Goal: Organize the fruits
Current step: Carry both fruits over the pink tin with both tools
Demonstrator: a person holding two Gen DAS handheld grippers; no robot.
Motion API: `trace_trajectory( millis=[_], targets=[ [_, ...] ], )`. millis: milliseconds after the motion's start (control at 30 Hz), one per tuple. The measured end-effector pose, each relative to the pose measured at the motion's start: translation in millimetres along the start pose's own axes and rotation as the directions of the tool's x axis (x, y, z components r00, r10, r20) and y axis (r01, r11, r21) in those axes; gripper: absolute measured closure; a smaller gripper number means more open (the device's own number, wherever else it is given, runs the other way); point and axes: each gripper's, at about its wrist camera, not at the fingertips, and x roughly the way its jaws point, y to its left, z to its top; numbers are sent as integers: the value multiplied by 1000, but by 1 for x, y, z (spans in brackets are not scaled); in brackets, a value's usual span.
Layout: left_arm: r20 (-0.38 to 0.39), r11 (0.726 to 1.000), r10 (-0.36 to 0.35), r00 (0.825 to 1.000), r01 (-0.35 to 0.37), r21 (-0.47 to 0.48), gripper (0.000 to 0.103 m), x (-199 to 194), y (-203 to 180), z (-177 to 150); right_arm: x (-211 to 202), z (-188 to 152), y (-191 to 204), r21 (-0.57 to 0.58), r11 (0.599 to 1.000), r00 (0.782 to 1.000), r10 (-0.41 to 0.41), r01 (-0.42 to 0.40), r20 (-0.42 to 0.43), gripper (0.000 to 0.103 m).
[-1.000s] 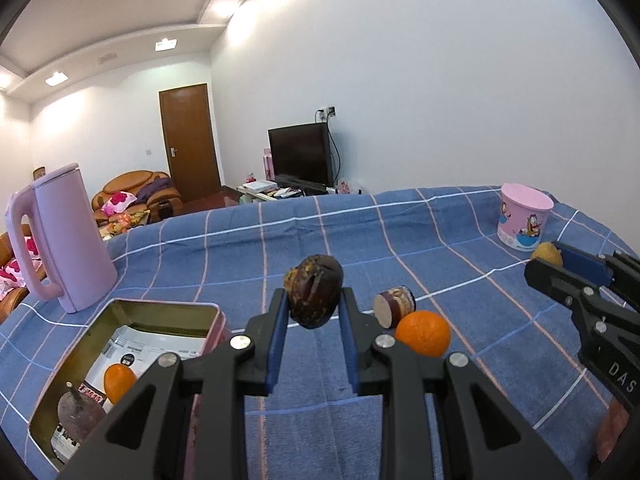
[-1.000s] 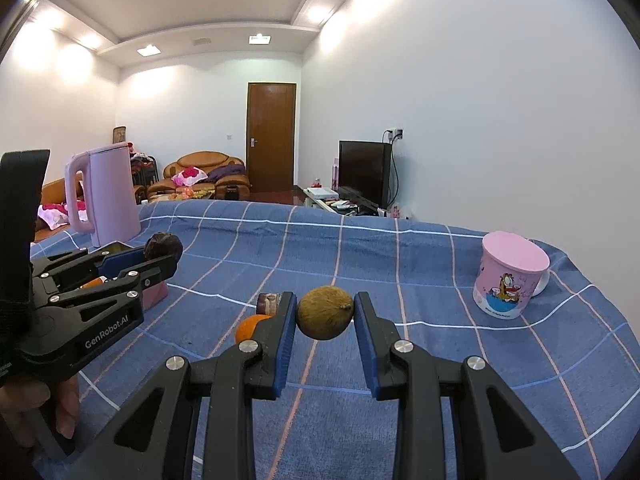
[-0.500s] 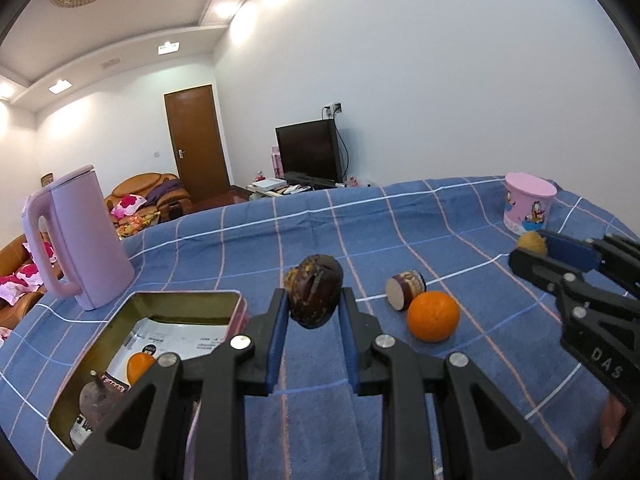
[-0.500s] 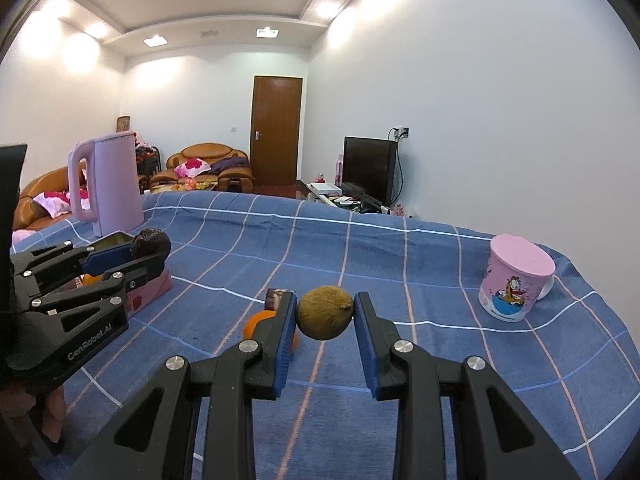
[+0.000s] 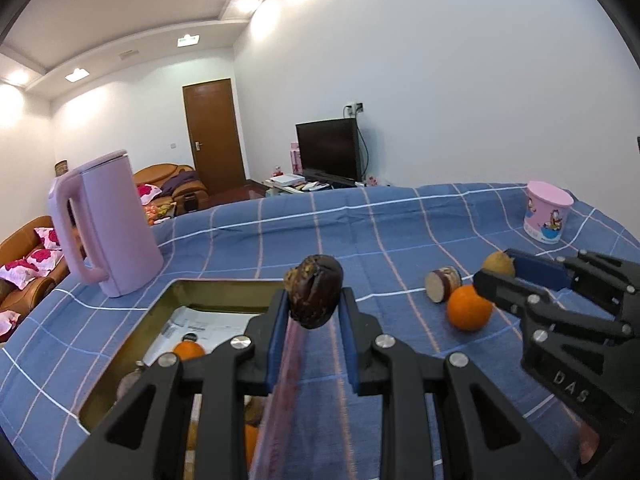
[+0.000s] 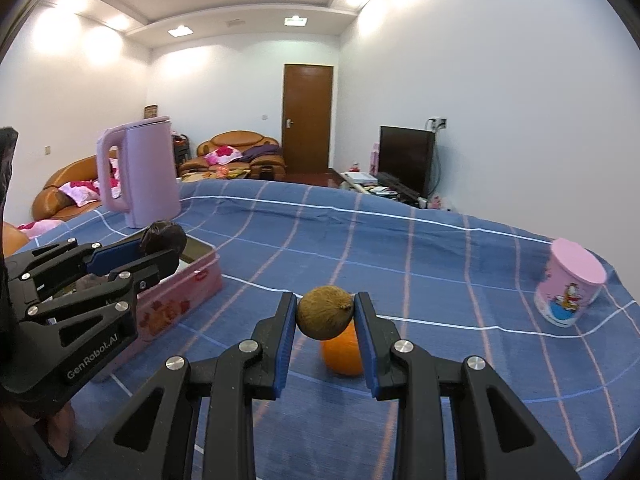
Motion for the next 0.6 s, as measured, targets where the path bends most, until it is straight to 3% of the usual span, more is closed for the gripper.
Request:
trace_trajectory(
  millis=[600],
  targets=[
    [-31, 994, 77, 997, -79, -70, 76, -1, 59, -3, 27, 19, 62, -66, 993, 995, 100, -101, -17, 72]
  ],
)
